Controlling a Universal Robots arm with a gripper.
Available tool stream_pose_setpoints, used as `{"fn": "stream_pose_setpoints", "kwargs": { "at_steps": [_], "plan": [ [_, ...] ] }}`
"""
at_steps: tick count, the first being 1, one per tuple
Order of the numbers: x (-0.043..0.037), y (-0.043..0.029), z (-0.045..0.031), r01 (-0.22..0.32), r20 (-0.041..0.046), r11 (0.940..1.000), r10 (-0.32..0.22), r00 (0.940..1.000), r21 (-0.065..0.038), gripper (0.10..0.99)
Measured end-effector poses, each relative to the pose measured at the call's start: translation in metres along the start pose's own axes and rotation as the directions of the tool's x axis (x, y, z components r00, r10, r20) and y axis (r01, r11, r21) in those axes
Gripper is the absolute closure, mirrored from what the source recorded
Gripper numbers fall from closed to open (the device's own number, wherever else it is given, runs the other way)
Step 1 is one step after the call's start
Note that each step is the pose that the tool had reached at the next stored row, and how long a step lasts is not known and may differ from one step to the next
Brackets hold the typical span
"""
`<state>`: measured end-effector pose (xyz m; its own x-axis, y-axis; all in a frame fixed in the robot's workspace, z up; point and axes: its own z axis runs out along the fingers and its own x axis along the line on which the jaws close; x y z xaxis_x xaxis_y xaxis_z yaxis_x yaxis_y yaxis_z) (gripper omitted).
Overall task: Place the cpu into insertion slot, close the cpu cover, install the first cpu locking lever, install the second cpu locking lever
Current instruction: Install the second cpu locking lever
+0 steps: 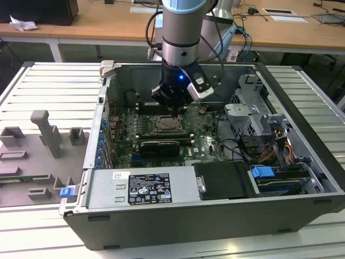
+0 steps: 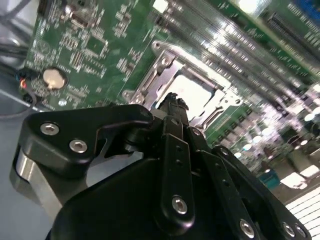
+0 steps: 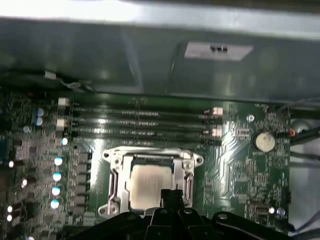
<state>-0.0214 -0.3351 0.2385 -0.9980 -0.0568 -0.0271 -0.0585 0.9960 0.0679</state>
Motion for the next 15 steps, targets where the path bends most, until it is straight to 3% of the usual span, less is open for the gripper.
{"fn": "stream_pose_setpoints", "kwargs": {
  "at_steps": [8,15],
  "plan": [
    [0.0027,-0.0265,-0.0007,0.0,-0.0005,1.0,0.0,1.0,-0.002,0.98],
    [0.0194,-0.0352,-0.0009,0.004,-0.0007,1.0,-0.004,1.0,-0.003,0.98]
  ]
}}
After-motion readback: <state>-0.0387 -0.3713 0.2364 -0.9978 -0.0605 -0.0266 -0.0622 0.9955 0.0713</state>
